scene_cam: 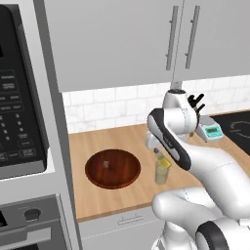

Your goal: Grab a lemon wedge from the fridge and one ice cube from the ice bowl, and put them in the glass of lemonade.

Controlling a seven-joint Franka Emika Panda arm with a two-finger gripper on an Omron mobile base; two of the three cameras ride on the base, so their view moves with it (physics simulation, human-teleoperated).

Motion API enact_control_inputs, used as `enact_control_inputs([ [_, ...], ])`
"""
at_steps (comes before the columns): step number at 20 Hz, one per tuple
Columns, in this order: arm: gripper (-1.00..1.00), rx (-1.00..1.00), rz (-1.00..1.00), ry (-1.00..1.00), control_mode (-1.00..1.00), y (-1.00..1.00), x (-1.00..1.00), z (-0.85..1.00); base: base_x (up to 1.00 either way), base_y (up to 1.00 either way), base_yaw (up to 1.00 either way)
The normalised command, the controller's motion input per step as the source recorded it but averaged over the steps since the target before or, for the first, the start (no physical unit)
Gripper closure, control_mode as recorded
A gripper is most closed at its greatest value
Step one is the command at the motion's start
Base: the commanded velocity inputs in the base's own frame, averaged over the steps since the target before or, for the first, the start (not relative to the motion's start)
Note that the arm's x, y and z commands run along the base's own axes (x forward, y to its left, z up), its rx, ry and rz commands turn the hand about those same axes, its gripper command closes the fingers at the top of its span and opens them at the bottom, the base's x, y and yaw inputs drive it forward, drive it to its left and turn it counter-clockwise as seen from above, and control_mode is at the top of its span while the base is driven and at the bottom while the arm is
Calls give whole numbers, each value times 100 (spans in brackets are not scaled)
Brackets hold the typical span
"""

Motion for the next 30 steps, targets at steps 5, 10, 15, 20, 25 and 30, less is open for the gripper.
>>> enact_control_inputs([
  [5,-100,0,0,-6,-100,0,-18,12,0,0,0],
  [10,-100,0,0,-5,-100,0,-18,8,0,0,0],
  [15,-100,0,0,-5,-100,0,-16,8,0,0,0],
  [20,-100,3,0,-11,-100,0,-19,16,0,0,0],
  [25,-100,6,0,-20,-100,0,-48,12,0,0,0],
  [30,-100,9,0,-24,-100,0,-78,13,0,0,0],
])
